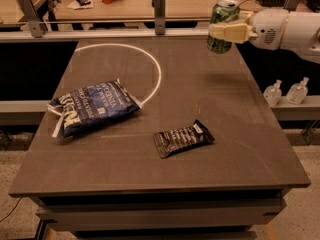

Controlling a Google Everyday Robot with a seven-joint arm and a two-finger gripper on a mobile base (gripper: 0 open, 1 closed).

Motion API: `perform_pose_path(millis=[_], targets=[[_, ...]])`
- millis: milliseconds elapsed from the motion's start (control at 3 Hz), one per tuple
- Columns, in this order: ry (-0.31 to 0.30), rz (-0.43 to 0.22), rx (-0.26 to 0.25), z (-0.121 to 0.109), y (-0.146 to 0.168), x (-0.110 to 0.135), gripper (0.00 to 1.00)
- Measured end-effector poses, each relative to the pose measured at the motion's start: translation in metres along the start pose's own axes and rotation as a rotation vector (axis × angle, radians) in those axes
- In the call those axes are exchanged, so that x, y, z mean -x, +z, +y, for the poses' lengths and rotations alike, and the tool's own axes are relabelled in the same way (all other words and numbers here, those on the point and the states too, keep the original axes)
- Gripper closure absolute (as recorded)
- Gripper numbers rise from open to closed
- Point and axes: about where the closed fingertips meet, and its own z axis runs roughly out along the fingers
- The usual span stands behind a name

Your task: Move green can near rxbar chocolate

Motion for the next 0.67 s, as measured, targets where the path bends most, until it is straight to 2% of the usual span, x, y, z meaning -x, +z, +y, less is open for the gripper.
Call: perform_pose_path(millis=[333, 667], targets=[[0.029, 0.046, 0.057, 0.027, -0.03, -0.001, 1.0], [0.051, 0.108, 0.095, 0.079, -0.065, -0.022, 1.0]])
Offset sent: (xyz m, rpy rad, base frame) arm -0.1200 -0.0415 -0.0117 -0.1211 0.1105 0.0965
